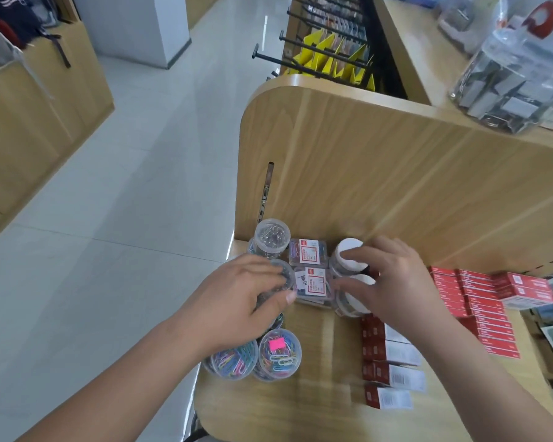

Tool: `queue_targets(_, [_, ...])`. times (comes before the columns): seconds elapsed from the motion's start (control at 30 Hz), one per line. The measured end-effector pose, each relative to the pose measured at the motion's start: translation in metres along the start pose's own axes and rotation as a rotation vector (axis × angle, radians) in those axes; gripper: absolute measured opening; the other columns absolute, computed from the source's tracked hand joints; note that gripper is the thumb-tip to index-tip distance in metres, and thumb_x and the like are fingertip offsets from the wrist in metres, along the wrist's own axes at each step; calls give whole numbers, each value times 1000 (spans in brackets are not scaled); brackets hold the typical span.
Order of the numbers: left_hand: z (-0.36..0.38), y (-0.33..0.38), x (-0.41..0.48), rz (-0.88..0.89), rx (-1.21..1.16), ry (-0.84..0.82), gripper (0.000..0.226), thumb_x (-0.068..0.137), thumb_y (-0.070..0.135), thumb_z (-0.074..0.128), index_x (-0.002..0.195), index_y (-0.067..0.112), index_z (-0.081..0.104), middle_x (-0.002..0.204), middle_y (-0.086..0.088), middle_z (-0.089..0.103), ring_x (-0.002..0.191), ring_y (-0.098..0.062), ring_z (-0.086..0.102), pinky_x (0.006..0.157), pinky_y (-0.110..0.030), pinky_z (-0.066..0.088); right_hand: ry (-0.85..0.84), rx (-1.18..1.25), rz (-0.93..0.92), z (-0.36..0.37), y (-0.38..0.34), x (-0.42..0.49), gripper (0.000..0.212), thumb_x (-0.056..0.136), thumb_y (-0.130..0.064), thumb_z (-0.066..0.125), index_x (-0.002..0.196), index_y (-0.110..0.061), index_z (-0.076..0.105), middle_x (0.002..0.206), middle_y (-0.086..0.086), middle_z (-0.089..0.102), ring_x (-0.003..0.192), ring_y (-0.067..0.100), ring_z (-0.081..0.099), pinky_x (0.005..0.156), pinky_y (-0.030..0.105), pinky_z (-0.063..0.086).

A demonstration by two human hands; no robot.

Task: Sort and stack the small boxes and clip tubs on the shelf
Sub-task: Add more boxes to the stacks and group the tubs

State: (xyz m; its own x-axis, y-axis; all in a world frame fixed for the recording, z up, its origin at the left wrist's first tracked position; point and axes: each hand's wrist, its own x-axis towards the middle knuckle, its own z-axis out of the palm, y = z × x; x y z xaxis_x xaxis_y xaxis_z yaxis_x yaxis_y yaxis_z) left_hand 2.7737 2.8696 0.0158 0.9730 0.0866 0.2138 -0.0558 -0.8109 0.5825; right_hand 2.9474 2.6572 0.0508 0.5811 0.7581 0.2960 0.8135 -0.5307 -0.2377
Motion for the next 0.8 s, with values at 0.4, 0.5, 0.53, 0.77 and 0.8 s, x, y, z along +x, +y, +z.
queue_targets(0.4, [25, 16, 30, 69, 176, -294, 65, 100, 61, 23, 119, 24, 73, 138, 11, 65, 146, -8, 39, 126, -33, 16, -46, -179, 22, 5, 16, -45, 24, 70, -41, 79, 86, -23, 75, 89, 2, 61, 79, 30, 56, 58, 41, 51])
queue_targets(0.5, [26, 14, 29, 72, 184, -306, 64, 101, 62, 23, 119, 24, 73, 142, 12, 62, 148, -6, 37, 127, -35, 15, -52, -177, 38, 9, 13, -45, 27, 71, -48, 71, 87, -26, 74, 89, -1, 59, 79, 27, 55, 59, 37, 48])
queue_targets(0.53, [26, 15, 28, 70, 190, -308, 64, 101, 62, 23, 118, 25, 72, 141, 13, 63, 147, -6, 37, 127, -34, 14, -43, -173, 41, 8, 12, -45, 26, 71, -48, 72, 86, -26, 74, 90, -2, 60, 80, 27, 56, 60, 36, 47])
queue_targets(0.77, [27, 33, 37, 109, 217, -289, 54, 103, 57, 27, 119, 27, 69, 126, 13, 66, 134, -7, 48, 126, -30, 11, -152, -94, -83, -3, 7, -15, 47, 93, -54, 49, 122, -23, 68, 138, 0, 62, 135, 26, 52, 109, 48, 41])
queue_targets(0.8, [29, 35, 38, 105, 222, -301, 57, 102, 58, 25, 122, 27, 68, 130, 12, 65, 135, -8, 47, 126, -29, 8, -193, -121, -91, -1, 10, -14, 47, 93, -55, 47, 119, -22, 69, 139, 1, 61, 136, 26, 51, 112, 52, 38])
